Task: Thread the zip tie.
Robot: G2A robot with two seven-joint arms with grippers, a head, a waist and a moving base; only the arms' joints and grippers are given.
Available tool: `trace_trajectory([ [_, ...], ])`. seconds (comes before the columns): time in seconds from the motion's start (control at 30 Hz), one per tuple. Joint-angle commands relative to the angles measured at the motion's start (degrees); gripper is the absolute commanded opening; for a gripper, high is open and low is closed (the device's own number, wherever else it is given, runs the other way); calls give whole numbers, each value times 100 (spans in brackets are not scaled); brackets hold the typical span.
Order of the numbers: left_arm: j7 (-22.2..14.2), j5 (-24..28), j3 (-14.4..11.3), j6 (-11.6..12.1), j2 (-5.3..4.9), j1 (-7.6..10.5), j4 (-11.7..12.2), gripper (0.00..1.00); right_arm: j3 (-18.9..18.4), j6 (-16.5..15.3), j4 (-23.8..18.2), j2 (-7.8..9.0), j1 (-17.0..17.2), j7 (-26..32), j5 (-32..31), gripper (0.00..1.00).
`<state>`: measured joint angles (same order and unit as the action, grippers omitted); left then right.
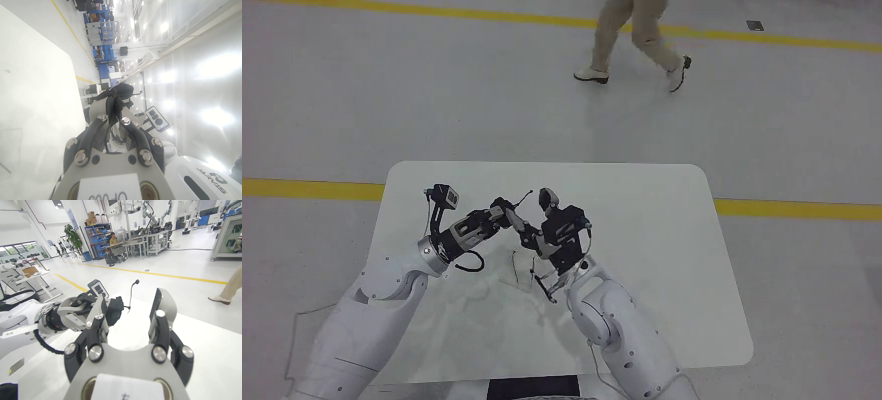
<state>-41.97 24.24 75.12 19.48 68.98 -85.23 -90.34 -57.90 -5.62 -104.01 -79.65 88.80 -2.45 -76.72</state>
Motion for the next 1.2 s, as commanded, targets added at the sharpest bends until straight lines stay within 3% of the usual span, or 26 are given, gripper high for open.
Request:
trace_trajectory([
  [0.0, 0, 0, 0, 0, 0, 0, 0, 0, -107, -32, -18, 27, 36, -31, -84, 66],
  [0.07, 0, 0, 0, 0, 0, 0, 0, 0, -217, -156, -55, 61, 75, -99, -190, 74],
  [0.1, 0, 0, 0, 0, 0, 0, 0, 0, -245, -316, -83, 79, 76, -137, -236, 96],
  [0.13, 0, 0, 0, 0, 0, 0, 0, 0, -284, -475, -114, 99, 63, -171, -318, 100],
  [0.4, 0, 0, 0, 0, 0, 0, 0, 0, -315, -530, -129, 110, 63, -194, -361, 100],
  [0.5, 70, 242, -13, -244, 1, 34, 15, 0, -326, -511, -123, 112, 59, -196, -379, 100],
  [0.67, -725, 1536, 143, -1366, -47, 106, 138, 0, -477, -443, -69, 173, 47, -325, -1031, 100],
  [0.77, -1202, 1812, 267, -1884, -102, 167, 237, 0, -520, -480, -49, 209, 52, -527, -1323, 100],
  [0.87, -1373, 2066, 371, -2118, -132, 214, 373, 0, -520, -480, 4, 299, -49, -641, -1323, 100],
  [0.97, -1405, 2197, 410, -2159, -146, 260, 470, 0, -410, -415, 82, 413, -115, -806, -1323, 100],
  [1.0, -1417, 2118, 430, -2022, -153, 290, 437, 0, -396, -408, 87, 422, -117, -822, -1323, 100],
  [1.17, -1417, 2118, 430, -2022, -153, 290, 437, 0, -396, -408, 87, 422, -117, -822, -1323, 100],
])
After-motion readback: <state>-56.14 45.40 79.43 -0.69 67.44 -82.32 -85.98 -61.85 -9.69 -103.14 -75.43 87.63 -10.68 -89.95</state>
